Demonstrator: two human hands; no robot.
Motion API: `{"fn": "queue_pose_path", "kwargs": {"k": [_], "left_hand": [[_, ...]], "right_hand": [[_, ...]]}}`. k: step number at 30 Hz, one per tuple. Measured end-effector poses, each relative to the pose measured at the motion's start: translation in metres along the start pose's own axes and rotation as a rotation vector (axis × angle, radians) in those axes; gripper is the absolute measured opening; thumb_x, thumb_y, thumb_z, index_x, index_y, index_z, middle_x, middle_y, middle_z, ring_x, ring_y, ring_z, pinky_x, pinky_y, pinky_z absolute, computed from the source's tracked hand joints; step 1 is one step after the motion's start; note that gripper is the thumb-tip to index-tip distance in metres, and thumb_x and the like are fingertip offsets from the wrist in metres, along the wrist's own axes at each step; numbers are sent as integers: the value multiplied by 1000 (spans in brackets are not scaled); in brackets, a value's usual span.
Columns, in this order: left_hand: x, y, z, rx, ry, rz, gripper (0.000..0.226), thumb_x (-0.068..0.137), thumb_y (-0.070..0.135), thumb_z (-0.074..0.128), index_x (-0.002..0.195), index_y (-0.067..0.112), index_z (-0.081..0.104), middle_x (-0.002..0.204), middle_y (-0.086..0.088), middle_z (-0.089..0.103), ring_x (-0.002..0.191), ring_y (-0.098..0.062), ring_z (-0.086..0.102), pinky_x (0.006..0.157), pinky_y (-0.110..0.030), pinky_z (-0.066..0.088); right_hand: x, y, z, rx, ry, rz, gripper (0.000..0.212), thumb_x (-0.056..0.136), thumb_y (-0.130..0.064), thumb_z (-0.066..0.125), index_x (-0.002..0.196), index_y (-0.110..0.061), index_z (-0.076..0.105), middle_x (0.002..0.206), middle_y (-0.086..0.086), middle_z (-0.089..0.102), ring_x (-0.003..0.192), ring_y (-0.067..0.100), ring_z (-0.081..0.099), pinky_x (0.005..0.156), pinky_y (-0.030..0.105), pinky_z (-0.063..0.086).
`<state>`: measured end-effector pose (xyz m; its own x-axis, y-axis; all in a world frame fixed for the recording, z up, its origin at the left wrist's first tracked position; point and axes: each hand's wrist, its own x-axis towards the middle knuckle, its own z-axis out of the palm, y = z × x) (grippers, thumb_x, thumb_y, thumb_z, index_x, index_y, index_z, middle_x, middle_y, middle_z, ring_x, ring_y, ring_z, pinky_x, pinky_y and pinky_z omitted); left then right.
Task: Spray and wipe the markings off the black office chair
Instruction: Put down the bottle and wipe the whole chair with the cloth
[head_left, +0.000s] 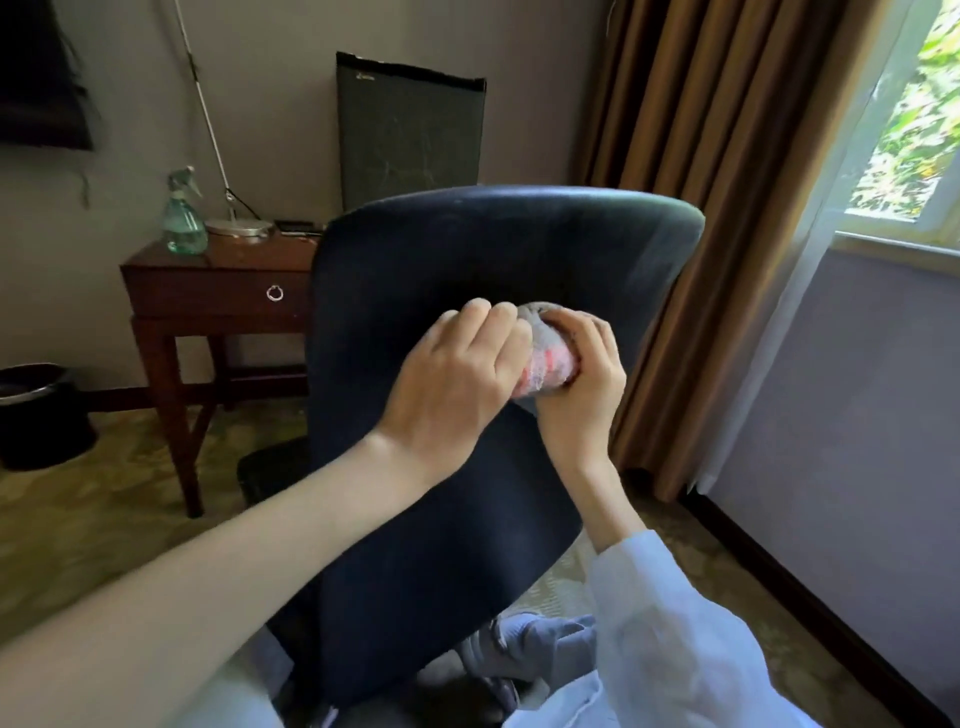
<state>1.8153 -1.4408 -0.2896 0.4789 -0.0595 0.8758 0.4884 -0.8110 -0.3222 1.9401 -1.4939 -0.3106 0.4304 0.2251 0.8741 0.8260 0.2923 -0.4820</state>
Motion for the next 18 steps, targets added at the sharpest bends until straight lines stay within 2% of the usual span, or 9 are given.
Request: {"fn": "queue_pose_path", "kwargs": {"k": [4,8,12,15,18], "left_hand": [[-20,-27,-28,38,39,35,22,89,1,50,106,5,65,103,-10,64,94,-27,61,85,-36,50],[-94,-30,-12,32,-36,54,22,93,0,48,107,4,65,102,-11,65,93,-28,62,84,-36,53],[-167,-17,9,0,-184,94,24,93,-3,46,104,6,66,96,-9,64,89,-25,62,79,-35,54],[-178,-22,11,-19,-221,103,26,93,-5,45,103,6,67,96,-8,65,87,-24,62,77,-34,54],[-150,-44,-11,-57,-128,36,27,96,-3,41,110,2,64,105,-14,65,97,-28,58,82,-38,52]], "right_hand": [[-14,-21,24,-100,45,-55,38,71,-2,79,108,-7,68,115,8,61,110,23,57,94,33,47],[-81,-2,43,-158,-57,-50,35,76,-4,73,111,-7,67,120,10,58,112,27,54,95,39,46],[-156,24,47,-200,-221,68,38,76,0,68,112,-11,66,123,7,57,114,27,51,94,45,45],[-169,21,47,-233,-262,67,40,73,4,69,111,-12,68,119,5,58,109,26,51,89,41,45],[-129,-11,54,-244,-156,-31,45,69,6,69,110,-13,70,116,7,58,108,29,53,85,30,44]]}}
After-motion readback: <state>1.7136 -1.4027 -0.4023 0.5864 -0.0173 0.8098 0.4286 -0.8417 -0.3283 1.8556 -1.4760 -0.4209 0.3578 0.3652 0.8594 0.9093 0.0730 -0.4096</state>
